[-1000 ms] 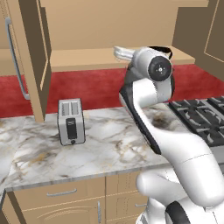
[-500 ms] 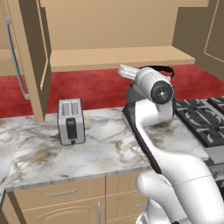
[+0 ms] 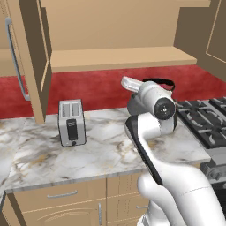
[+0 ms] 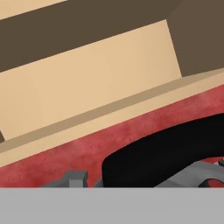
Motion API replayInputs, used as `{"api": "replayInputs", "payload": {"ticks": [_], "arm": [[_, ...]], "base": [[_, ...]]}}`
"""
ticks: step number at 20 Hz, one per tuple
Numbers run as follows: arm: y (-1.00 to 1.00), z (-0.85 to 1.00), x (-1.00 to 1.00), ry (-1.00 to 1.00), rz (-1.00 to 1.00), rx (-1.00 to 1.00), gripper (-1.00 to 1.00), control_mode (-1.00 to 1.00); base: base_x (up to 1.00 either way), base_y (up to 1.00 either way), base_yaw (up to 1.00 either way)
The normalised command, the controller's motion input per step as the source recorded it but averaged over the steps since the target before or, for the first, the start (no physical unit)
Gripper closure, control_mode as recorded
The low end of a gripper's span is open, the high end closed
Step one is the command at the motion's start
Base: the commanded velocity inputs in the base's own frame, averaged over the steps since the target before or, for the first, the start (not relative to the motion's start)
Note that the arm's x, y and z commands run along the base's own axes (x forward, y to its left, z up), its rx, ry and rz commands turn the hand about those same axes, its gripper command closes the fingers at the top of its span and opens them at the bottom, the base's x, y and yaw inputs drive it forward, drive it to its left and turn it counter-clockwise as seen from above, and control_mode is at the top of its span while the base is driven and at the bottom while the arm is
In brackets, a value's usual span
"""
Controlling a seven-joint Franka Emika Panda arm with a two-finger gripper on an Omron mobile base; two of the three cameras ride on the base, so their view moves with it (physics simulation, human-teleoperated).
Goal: Open the cabinet, pick the kettle from the cabinet, and place it in the sink.
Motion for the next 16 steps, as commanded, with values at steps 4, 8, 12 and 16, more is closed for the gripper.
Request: {"api": "replayInputs", "payload": {"ticks": [4, 8, 12, 16], "arm": [[0.00, 0.00, 0.00, 0.00, 0.00, 0.00, 1.00, -1.00], [0.00, 0.00, 0.00, 0.00, 0.00, 0.00, 1.00, -1.00], [0.00, 0.00, 0.00, 0.00, 0.00, 0.00, 1.00, -1.00], [0.00, 0.00, 0.00, 0.00, 0.00, 0.00, 1.00, -1.00]], "base": [[0.00, 0.00, 0.00], [0.00, 0.00, 0.00], [0.00, 0.00, 0.00], [0.00, 0.00, 0.00]]}}
